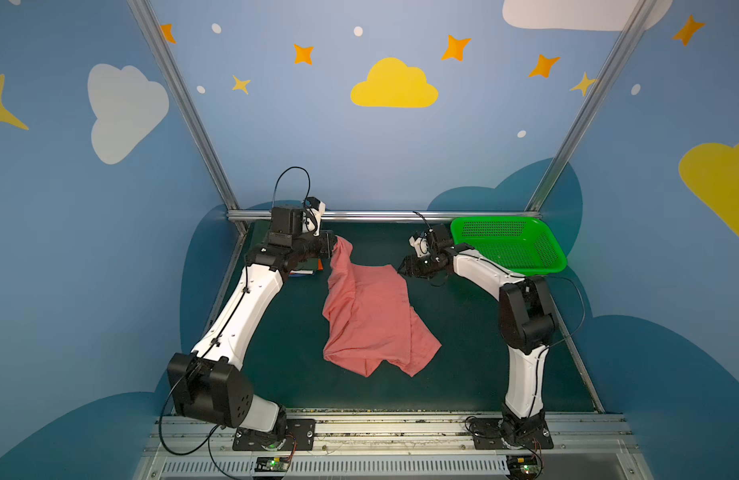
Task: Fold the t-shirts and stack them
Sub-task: 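Hold the shirt corner with the left gripper while the right gripper withdraws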
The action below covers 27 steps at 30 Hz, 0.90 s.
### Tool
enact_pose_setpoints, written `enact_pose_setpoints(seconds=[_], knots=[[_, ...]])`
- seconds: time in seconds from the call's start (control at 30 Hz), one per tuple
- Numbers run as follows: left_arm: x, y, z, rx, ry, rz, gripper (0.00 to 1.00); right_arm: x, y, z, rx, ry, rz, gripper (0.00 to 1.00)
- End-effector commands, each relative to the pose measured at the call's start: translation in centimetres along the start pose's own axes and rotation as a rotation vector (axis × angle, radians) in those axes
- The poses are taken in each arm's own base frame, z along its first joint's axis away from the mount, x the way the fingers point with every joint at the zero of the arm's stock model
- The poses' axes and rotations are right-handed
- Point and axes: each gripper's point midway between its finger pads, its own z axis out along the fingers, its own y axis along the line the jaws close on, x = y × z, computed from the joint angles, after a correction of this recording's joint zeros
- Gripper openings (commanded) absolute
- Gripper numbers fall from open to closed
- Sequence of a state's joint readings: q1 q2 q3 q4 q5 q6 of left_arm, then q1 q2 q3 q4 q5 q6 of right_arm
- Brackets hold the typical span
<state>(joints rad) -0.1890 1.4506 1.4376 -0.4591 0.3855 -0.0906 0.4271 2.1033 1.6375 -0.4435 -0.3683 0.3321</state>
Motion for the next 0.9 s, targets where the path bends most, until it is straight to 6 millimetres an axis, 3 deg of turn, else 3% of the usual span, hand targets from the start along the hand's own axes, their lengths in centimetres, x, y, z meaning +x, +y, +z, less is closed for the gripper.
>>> enact_pose_setpoints(seconds=[0.0,0.2,0.43,0.53,0.7,0.87], knots=[[-0.6,-1.4,-1.5,0.042,-0.039,-0.001,0.05,-0.6,-0.3,0.8,-0.049,0.054,0.044,0.58],[-0.5,-2.6,-2.8,0.069,-0.059,0.006,0.05,-0.5,-1.4,3.9,-0.062,0.141,0.096,0.57],[0.2,-2.8,-2.6,0.064,-0.036,0.015,0.05,0.9,-2.0,6.3,-0.077,0.209,0.145,0.56],[0.5,-2.7,-2.4,0.058,-0.026,0.017,0.05,1.0,-2.0,6.7,-0.09,0.217,0.156,0.46],[0.6,-2.7,-2.6,0.053,-0.024,0.025,0.05,-0.5,-1.6,5.2,-0.061,0.167,0.121,0.0],[0.7,-2.8,-2.9,0.052,-0.027,0.033,0.05,-2.4,-1.8,1.1,0.066,0.073,0.037,0.0]])
